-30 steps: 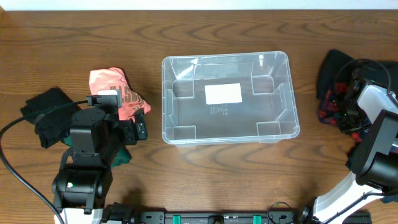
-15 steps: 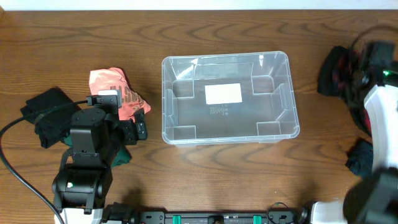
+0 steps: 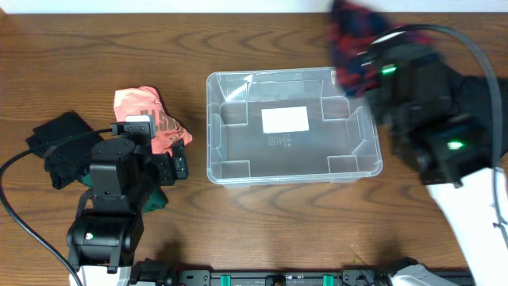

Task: Pack container
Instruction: 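Carry the plaid shirt with the right gripper and drop it into the bin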

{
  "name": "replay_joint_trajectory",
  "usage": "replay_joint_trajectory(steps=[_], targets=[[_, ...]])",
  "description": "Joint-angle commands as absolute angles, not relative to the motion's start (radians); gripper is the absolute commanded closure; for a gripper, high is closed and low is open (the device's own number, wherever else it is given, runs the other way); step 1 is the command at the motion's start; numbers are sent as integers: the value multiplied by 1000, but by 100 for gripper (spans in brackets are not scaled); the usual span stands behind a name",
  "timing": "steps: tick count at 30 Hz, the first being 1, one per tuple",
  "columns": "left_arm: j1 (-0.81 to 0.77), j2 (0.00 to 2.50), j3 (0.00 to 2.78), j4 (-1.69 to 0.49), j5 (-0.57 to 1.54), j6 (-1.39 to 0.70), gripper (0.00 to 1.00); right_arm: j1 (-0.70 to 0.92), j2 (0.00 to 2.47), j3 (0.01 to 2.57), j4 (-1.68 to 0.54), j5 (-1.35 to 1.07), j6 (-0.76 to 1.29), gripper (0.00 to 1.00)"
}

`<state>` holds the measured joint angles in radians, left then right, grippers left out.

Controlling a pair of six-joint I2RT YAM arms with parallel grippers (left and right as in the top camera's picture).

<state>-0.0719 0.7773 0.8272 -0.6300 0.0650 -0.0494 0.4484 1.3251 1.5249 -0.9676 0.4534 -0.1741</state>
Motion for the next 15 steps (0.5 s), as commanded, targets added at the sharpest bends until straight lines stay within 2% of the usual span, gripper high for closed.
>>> replay_joint_trajectory(steps=[1, 5, 10, 15], targets=[[-67, 776, 850, -640, 68, -55, 2, 559, 1382, 1535, -986, 467, 38, 99], [-67, 776, 850, -644, 68, -55, 2, 646, 1479, 1533, -1029, 467, 167, 99], [-67, 776, 850, -645, 68, -55, 2, 678, 1634, 1518, -1108, 466, 316, 99], [-67, 776, 850, -645, 68, -55, 2, 701, 1773, 1507, -1102, 418, 322, 99]])
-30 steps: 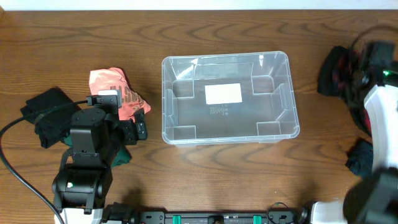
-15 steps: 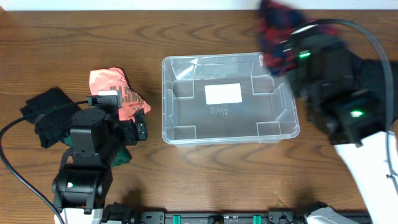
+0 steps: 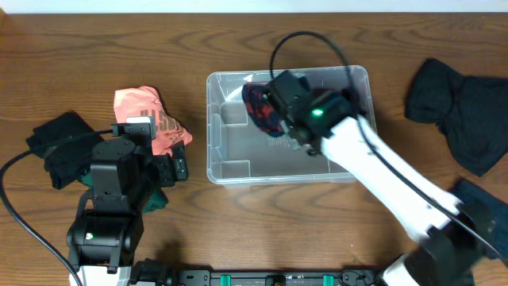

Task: Pack container
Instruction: 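Carry the plaid shirt with the right gripper and drop it into the bin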

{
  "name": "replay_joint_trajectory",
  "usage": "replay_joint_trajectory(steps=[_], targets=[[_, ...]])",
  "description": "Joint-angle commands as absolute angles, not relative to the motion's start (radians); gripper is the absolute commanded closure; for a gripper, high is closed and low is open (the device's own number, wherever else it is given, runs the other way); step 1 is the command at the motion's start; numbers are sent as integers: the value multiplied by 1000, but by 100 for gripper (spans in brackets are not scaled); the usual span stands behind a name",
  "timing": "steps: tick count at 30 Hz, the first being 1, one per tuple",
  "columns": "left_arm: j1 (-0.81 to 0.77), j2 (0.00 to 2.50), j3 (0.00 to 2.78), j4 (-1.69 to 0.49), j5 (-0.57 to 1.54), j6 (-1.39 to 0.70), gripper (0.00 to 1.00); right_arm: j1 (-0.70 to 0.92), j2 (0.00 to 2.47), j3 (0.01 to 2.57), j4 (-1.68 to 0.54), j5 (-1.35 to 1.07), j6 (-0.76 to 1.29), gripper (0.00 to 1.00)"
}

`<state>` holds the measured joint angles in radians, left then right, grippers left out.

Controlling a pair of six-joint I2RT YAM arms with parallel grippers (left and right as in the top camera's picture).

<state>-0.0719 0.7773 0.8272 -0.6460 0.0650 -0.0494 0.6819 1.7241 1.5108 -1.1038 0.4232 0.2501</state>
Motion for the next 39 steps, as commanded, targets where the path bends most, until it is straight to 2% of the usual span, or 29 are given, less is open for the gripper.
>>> replay_joint_trajectory(steps=[1, 3, 4, 7, 12, 15, 18, 22, 26, 30, 39], targets=[[-67, 776, 850, -645, 68, -54, 2, 710, 1797, 1507, -1092, 410, 322, 99], [-67, 776, 850, -645, 68, -55, 2, 724, 1828, 1507, -1070, 411, 329, 99], [-67, 776, 850, -647, 68, -54, 2, 733, 1840, 1507, -1050, 411, 329, 87], [-67, 776, 850, -647, 68, -55, 2, 752, 1841, 1513, -1015, 420, 314, 1], [-67, 776, 850, -647, 68, -54, 2, 760, 1724, 1595, -1057, 578, 256, 1], [-67, 776, 850, -647, 68, -54, 2, 709, 1609, 1623, -1039, 685, 197, 1], [-67, 776, 850, -647, 68, -55, 2, 574, 1511, 1623, -996, 680, 19, 1], [-67, 776, 850, -647, 68, -55, 2, 263, 1487, 1621, -1007, 617, -161, 1], [-67, 776, 850, -647, 68, -55, 2, -39, 1557, 1603, -989, 421, -362, 1], [-67, 776, 850, -648, 68, -55, 2, -209, 1676, 1597, -967, 279, -425, 1], [-67, 776, 850, -651, 68, -55, 2, -295, 1986, 1597, -892, 294, -473, 1]])
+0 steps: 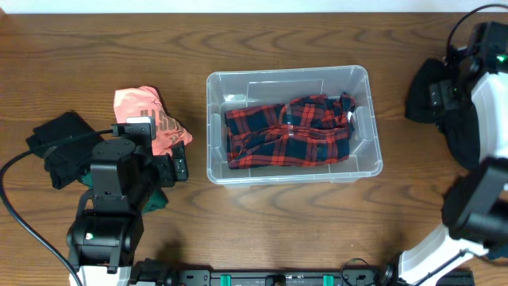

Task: Pack container
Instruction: 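Carry the plaid shirt with the right gripper and drop it into the bin, then grasp the black garment on the right with the right gripper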

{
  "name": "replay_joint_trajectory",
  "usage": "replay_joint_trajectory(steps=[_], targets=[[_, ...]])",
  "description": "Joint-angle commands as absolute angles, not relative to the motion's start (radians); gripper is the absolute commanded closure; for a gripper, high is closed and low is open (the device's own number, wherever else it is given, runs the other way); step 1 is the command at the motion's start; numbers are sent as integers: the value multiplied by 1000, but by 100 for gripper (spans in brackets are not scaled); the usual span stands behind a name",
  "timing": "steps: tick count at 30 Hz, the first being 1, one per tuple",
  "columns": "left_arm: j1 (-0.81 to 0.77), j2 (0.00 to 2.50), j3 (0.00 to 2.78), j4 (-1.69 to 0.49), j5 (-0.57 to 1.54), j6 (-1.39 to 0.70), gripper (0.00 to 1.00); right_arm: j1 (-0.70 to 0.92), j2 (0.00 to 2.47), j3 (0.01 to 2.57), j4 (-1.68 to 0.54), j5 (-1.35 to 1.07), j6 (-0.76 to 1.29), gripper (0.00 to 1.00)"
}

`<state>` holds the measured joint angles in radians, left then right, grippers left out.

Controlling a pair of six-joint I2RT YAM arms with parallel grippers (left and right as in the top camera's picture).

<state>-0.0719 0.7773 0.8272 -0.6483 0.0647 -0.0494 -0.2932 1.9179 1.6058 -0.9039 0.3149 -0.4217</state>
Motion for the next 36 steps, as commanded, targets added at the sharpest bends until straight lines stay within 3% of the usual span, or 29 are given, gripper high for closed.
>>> replay_joint_trajectory(steps=[1, 14, 16, 20, 26, 36], targets=[[-67, 776, 850, -651, 68, -55, 2, -294, 2018, 1597, -882, 308, -478, 1], [-67, 776, 850, -652, 68, -55, 2, -313, 2272, 1597, -725, 445, -499, 2], [-67, 776, 850, -651, 68, -55, 2, -316, 2280, 1597, -715, 444, -498, 15], [-67, 776, 850, -652, 68, -55, 2, -315, 2271, 1599, -699, 440, -483, 61], [-67, 776, 850, -652, 68, -55, 2, -305, 2175, 1602, -709, 423, -397, 96], [-67, 776, 850, -651, 68, -55, 2, -180, 1688, 1603, -820, 227, -337, 99]])
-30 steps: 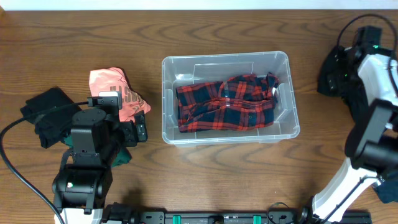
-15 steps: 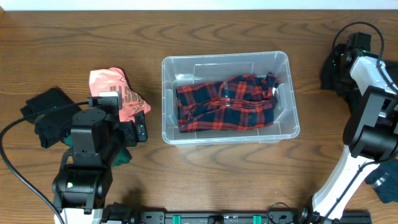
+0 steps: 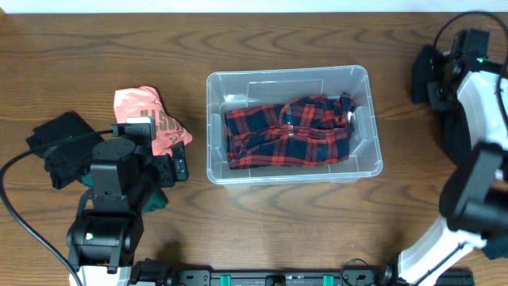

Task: Pack container
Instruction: 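Grasp the black garment on the right with the right gripper, then move the black garment into the bin and release it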

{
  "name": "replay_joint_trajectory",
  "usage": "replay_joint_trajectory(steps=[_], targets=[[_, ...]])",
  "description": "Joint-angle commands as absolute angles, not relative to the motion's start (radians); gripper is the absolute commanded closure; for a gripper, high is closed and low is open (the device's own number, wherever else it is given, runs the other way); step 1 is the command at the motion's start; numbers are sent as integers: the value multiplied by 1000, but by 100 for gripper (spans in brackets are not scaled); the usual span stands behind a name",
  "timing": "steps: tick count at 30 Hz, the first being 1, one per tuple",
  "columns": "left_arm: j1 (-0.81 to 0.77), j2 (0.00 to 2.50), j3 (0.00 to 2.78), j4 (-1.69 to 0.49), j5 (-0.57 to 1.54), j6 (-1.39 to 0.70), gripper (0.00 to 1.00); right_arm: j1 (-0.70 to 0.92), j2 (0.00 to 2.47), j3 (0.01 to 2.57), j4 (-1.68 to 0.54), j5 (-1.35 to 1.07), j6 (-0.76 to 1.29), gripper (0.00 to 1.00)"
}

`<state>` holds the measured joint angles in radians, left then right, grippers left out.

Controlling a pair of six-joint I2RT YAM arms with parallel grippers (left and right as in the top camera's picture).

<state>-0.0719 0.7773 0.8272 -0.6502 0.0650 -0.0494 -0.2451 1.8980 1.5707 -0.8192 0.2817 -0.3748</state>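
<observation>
A clear plastic container [image 3: 216, 127] stands mid-table. A red and navy plaid shirt [image 3: 290, 139] lies spread across its floor. A black garment [image 3: 457, 131] lies at the far right, mostly covered by my right arm. My right gripper [image 3: 432, 78] is down over that garment's upper left part, and its fingers blend into the dark cloth. A pink garment [image 3: 143, 111] lies left of the container. My left gripper [image 3: 179, 164] rests just below the pink garment, its jaws too dark to read.
Another black garment [image 3: 57, 147] lies at the far left, and a bit of green cloth [image 3: 156, 200] pokes out under the left arm. The left arm's base sits at the front left. The right arm's white link runs down the right edge.
My right gripper has shifted slightly up and left over the black garment at the far right. The plaid shirt, the container and the left arm are unchanged.
First my right gripper held the plaid shirt in the air beyond the container's right back corner. Then it was inside the container with the bunched shirt. By 1.2 s ago the shirt lay spread in the container and the gripper was over the black garment, where it still is.
</observation>
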Motion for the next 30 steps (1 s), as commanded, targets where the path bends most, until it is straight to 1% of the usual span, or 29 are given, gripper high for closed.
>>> replay_joint_trajectory(steps=[1, 4, 8, 12, 16, 19, 22, 30], targets=[[-67, 776, 850, -651, 68, -54, 2, -150, 1633, 1603, -833, 223, -337, 99], [-67, 776, 850, -651, 68, -55, 2, -54, 1509, 1603, -866, 200, -347, 99], [-67, 776, 850, -651, 68, -55, 2, 146, 1397, 1602, -938, 202, -335, 99], [-67, 776, 850, -651, 68, -54, 2, 347, 1380, 1602, -994, 206, -253, 99], [-67, 776, 850, -651, 68, -55, 2, 484, 1417, 1578, -1042, 217, -213, 99], [-67, 776, 850, -651, 68, -55, 2, 542, 1466, 1528, -1036, 245, -189, 99], [-67, 776, 850, -651, 68, -55, 2, 567, 1524, 1472, -1010, 257, -171, 99], [-67, 776, 850, -651, 68, -54, 2, 655, 1712, 1336, -890, 181, -171, 99]])
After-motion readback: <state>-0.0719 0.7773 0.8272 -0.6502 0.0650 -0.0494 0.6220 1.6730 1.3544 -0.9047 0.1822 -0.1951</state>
